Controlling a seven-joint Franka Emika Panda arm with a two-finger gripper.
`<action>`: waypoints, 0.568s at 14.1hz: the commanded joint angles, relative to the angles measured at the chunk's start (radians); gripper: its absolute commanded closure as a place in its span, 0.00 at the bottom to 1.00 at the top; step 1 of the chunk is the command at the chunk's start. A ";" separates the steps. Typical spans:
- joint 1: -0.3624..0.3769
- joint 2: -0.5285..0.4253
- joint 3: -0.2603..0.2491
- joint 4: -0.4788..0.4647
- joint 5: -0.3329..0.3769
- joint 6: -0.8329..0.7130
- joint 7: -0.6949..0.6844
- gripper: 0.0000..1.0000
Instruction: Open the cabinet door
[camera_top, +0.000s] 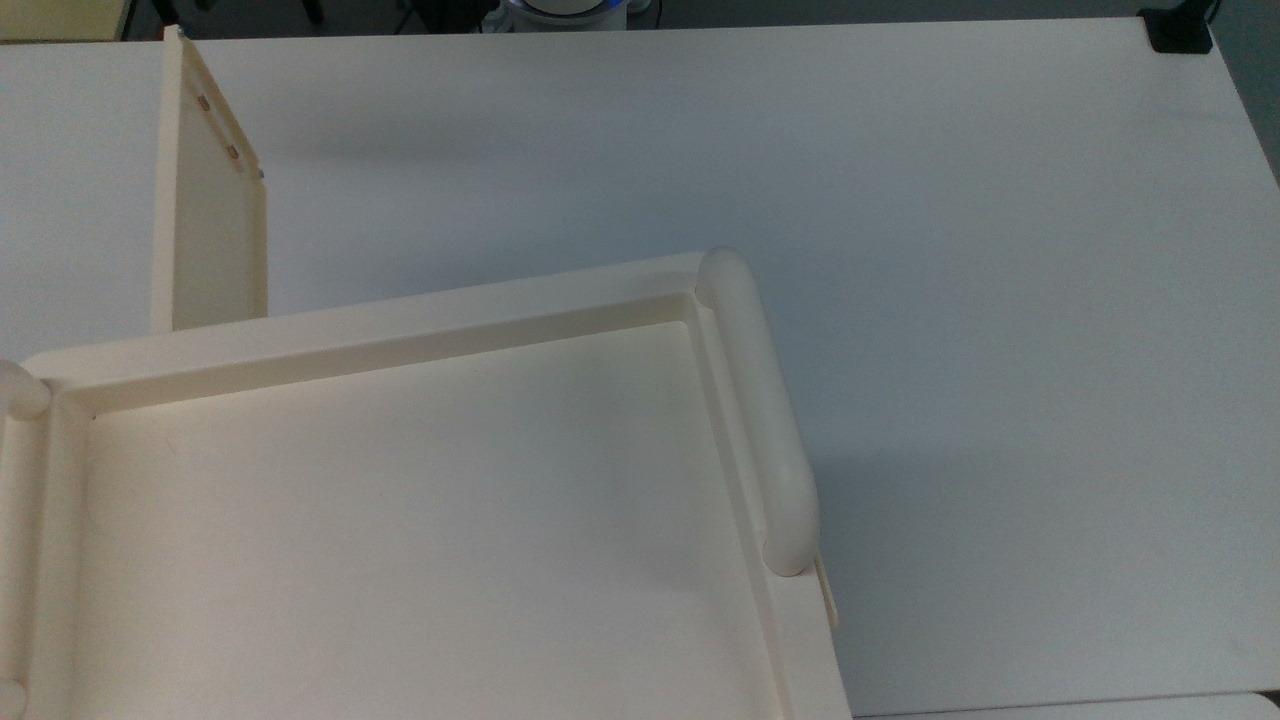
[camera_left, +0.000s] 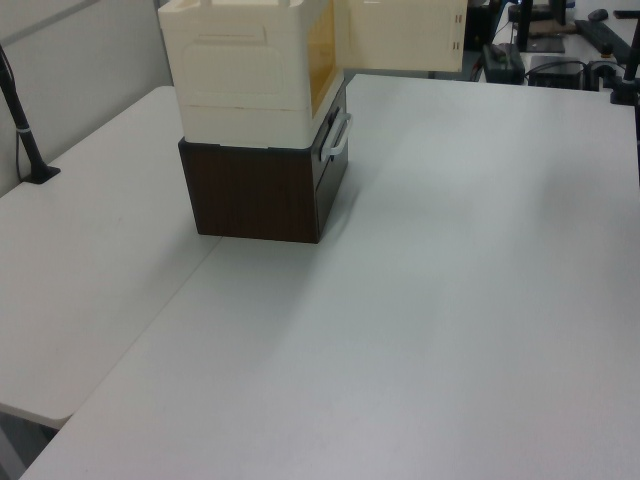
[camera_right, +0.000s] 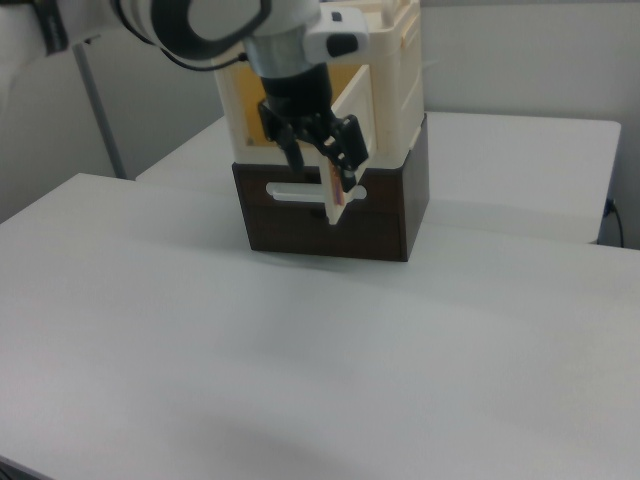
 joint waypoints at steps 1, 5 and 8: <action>0.033 -0.049 0.013 0.012 -0.007 -0.095 -0.002 0.00; 0.144 -0.049 0.019 0.012 -0.008 -0.132 0.108 0.00; 0.230 -0.048 0.017 0.006 -0.012 -0.132 0.162 0.00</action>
